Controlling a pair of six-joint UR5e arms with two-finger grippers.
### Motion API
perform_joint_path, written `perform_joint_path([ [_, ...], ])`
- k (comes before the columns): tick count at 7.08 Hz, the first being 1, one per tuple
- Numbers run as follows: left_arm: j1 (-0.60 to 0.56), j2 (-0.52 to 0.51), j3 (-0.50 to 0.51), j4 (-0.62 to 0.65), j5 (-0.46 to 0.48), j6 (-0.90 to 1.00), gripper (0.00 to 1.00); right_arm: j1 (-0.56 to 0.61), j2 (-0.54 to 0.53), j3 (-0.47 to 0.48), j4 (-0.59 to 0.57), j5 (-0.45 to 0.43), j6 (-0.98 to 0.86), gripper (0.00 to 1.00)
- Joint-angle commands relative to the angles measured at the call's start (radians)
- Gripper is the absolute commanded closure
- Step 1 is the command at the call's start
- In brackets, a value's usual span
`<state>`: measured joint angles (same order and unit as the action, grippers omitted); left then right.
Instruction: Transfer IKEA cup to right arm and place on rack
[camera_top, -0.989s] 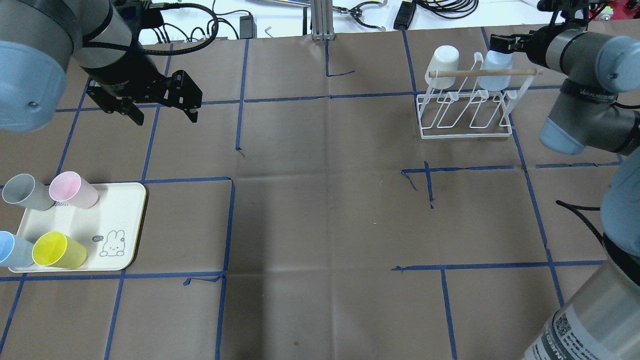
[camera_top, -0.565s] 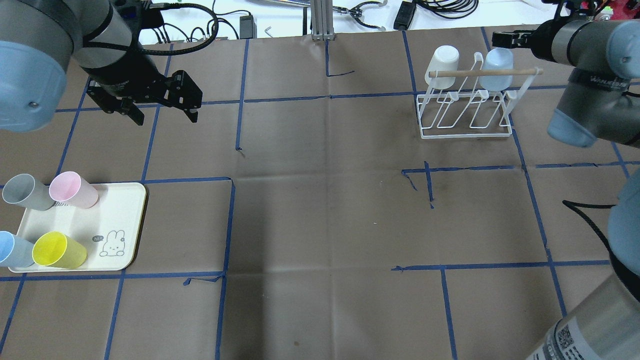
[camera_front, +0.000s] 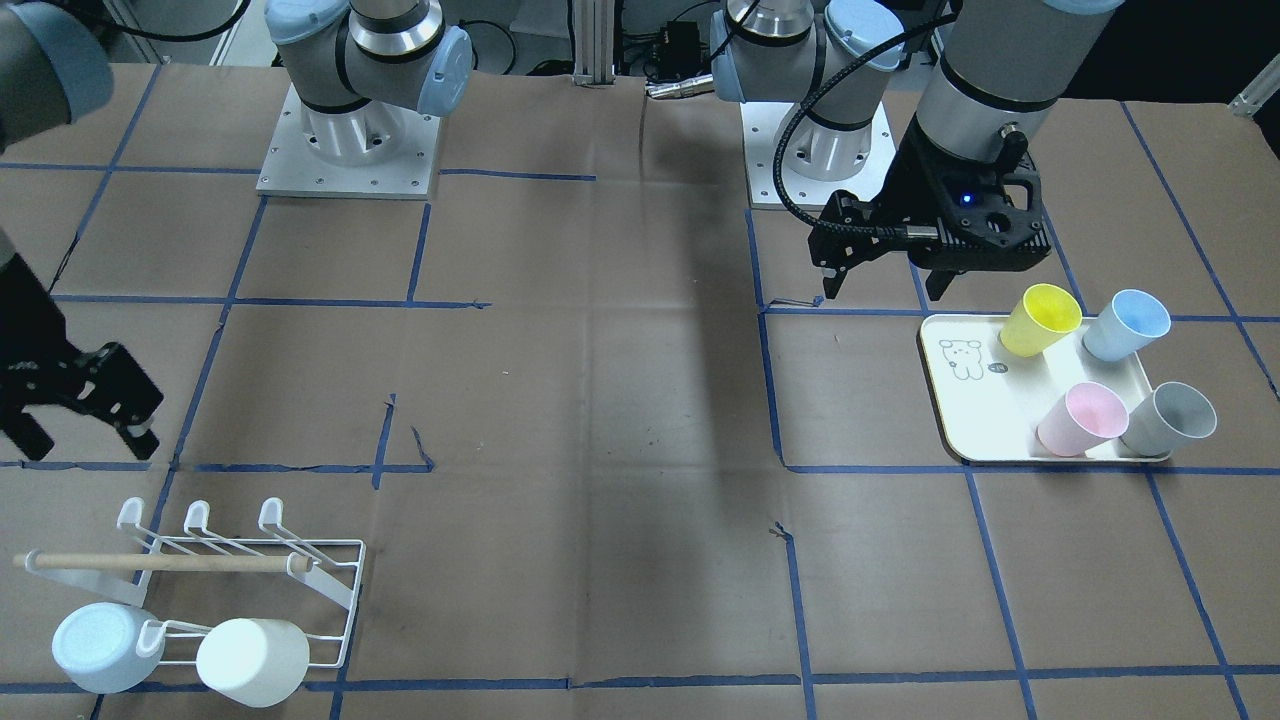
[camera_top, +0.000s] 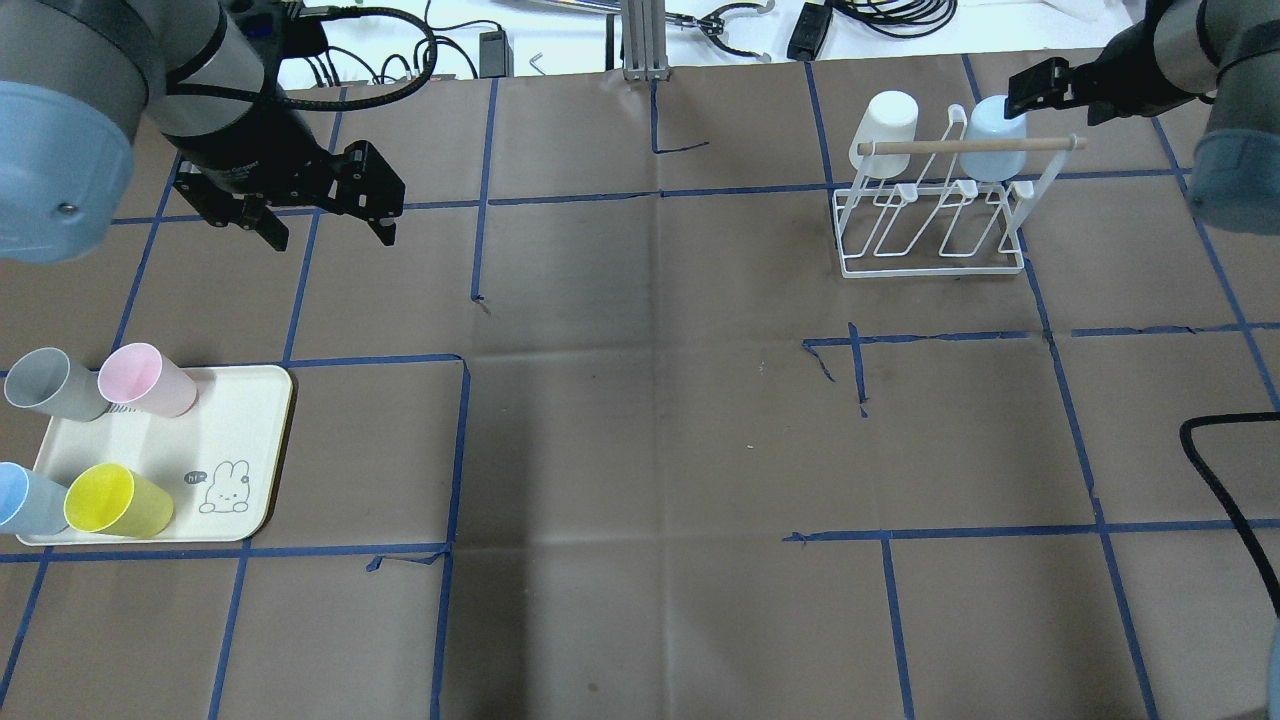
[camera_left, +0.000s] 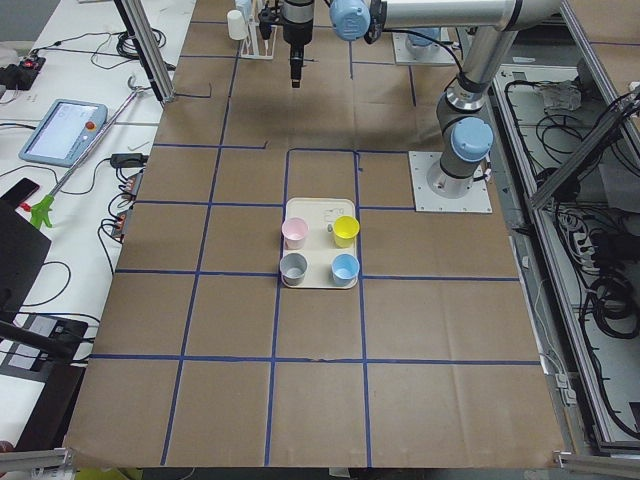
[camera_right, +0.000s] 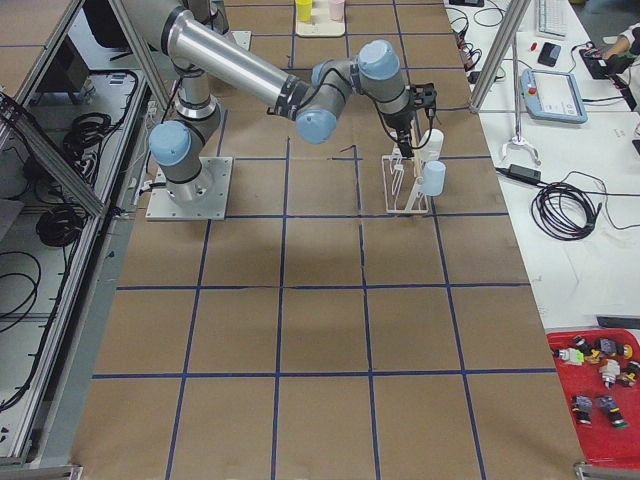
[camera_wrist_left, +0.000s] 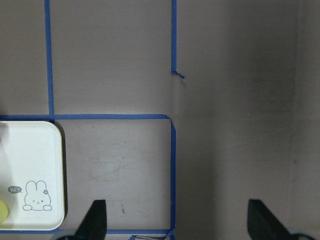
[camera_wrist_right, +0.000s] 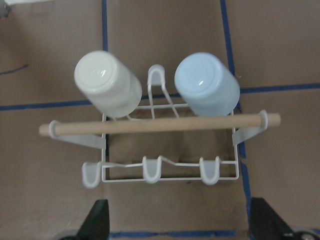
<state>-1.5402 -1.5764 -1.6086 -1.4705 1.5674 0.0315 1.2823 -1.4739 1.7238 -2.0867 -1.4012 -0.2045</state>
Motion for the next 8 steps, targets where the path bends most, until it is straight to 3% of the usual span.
perform_joint_path([
  [1, -0.001, -0.004, 0.015, -0.035, 0.003, 0.001, 0.0, 0.147, -0.116, 0.003, 0.355, -0.084, 0.188, 0.0],
  [3, -0.001, -0.008, 0.022, -0.054, 0.0, 0.001, 0.0, 0.317, -0.143, 0.0, 0.369, -0.126, 0.238, 0.0],
  [8, 0.0, -0.01, 0.021, -0.054, -0.001, 0.002, 0.0, 0.333, -0.151, -0.029, 0.401, -0.127, 0.237, 0.0],
])
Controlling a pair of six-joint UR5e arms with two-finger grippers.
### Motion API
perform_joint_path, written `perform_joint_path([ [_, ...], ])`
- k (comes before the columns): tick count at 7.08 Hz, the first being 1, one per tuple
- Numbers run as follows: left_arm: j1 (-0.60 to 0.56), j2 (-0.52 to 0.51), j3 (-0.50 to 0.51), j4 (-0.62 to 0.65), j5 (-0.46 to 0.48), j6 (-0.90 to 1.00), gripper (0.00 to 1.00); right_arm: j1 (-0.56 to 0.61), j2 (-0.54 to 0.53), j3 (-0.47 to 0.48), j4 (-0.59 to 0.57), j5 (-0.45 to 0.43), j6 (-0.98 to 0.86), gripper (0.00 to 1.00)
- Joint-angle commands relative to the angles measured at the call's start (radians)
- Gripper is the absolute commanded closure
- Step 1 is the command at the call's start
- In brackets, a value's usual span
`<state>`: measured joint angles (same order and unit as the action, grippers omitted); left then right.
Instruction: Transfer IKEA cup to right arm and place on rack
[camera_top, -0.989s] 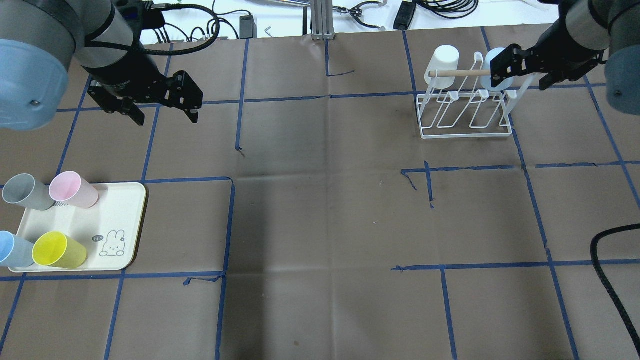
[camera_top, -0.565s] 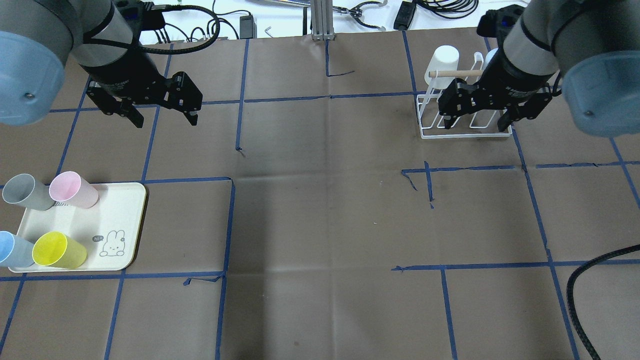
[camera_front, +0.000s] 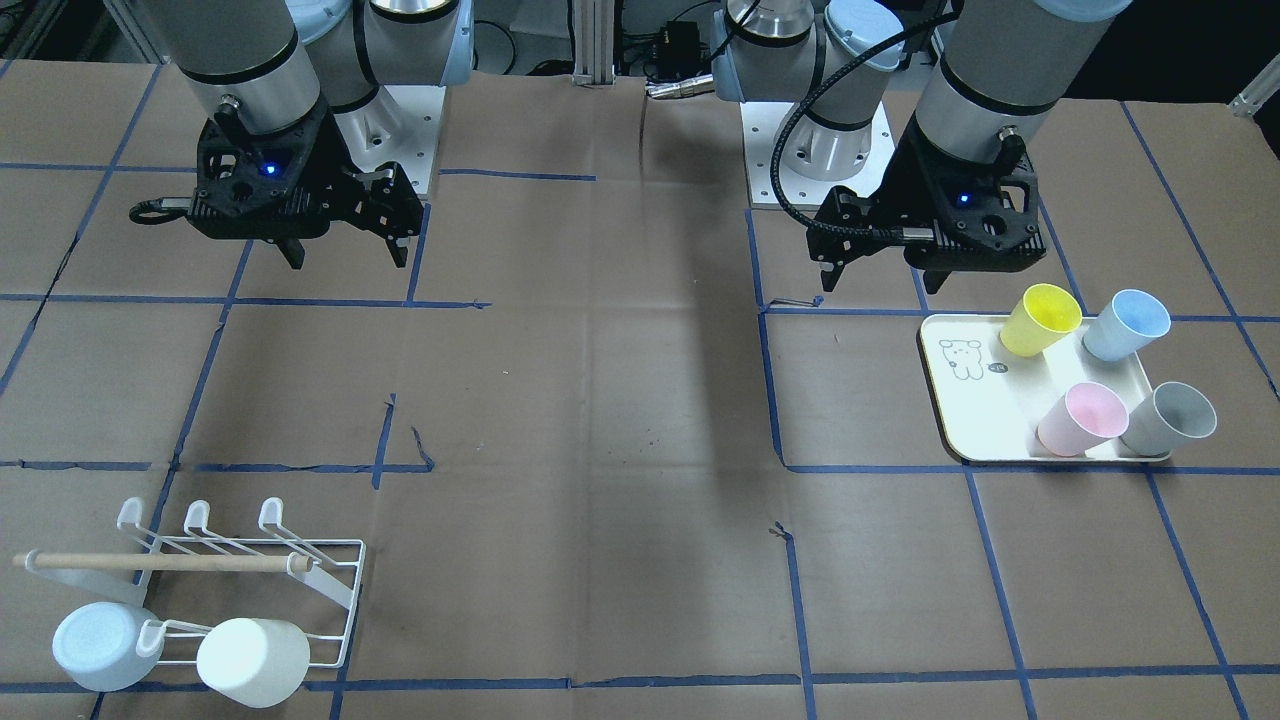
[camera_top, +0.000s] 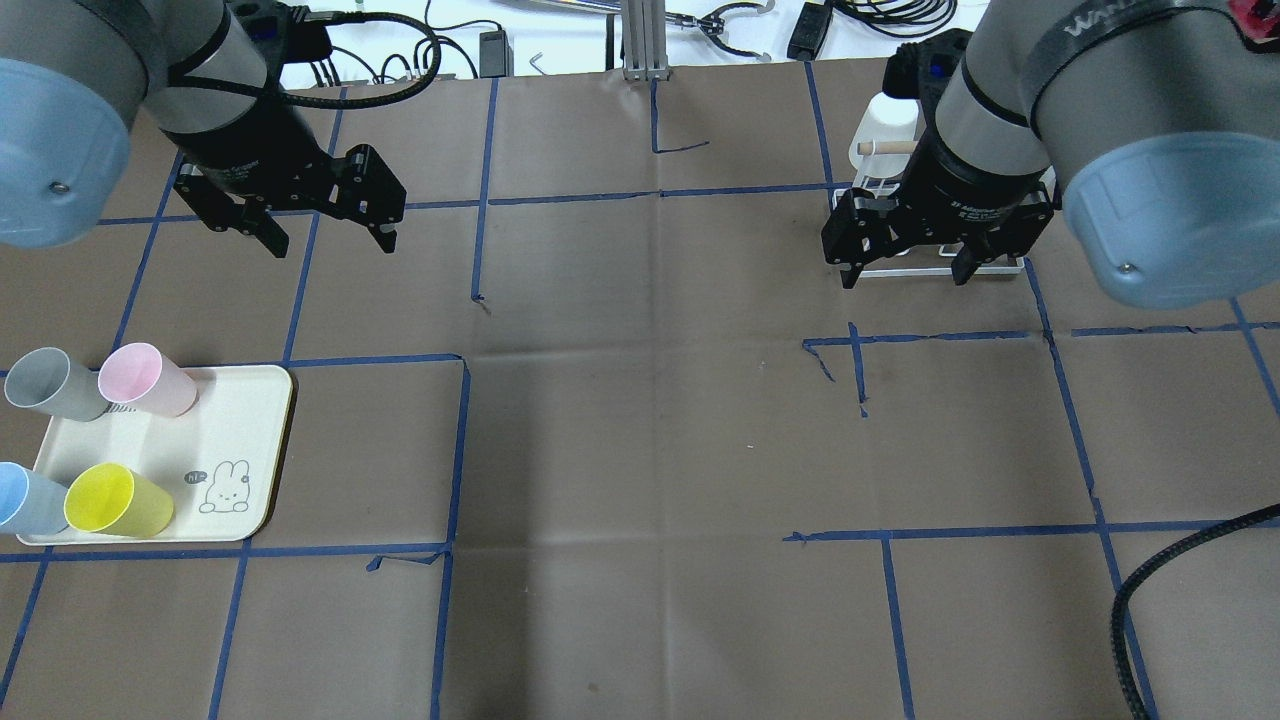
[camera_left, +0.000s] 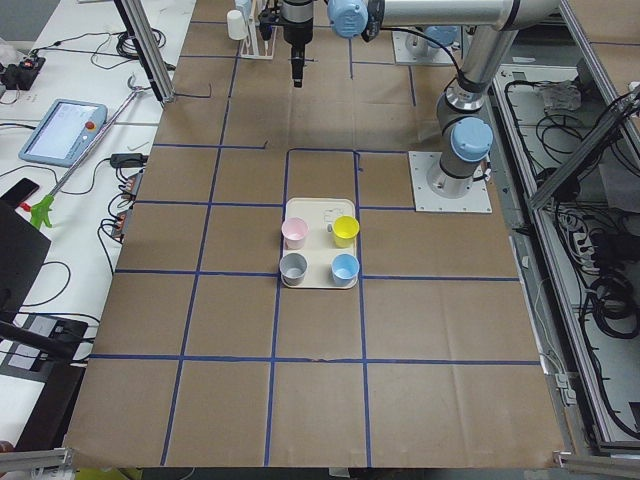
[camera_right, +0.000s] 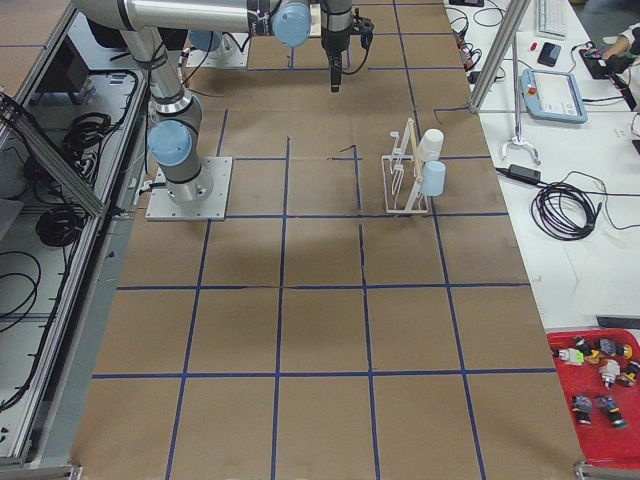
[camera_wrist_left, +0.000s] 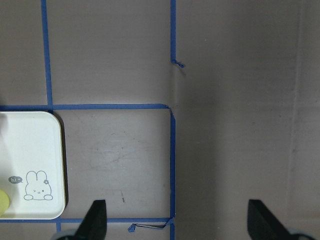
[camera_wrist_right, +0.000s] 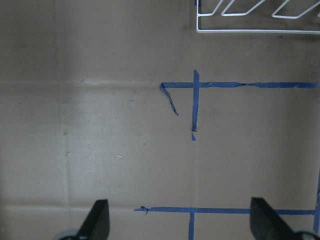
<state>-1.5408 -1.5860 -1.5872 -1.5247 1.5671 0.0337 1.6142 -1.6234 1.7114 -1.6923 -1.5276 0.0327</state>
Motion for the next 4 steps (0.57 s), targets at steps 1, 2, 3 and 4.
perform_joint_path([
  [1, 0.001, 0.0, -0.001, 0.0, -0.001, 0.0, 0.0, 0.003, -0.001, -0.022, 0.017, 0.0, 0.0, 0.0],
  [2, -0.001, 0.001, -0.001, 0.0, -0.001, 0.0, 0.0, 0.003, 0.0, -0.021, 0.017, 0.0, 0.0, 0.0],
  [3, -0.001, 0.0, 0.001, 0.001, -0.002, 0.0, 0.0, 0.003, 0.0, -0.019, 0.017, 0.0, 0.0, 0.0],
  [4, 0.001, 0.0, 0.0, 0.002, -0.001, 0.002, 0.0, 0.003, 0.0, -0.016, 0.017, 0.0, 0.0, 0.0],
])
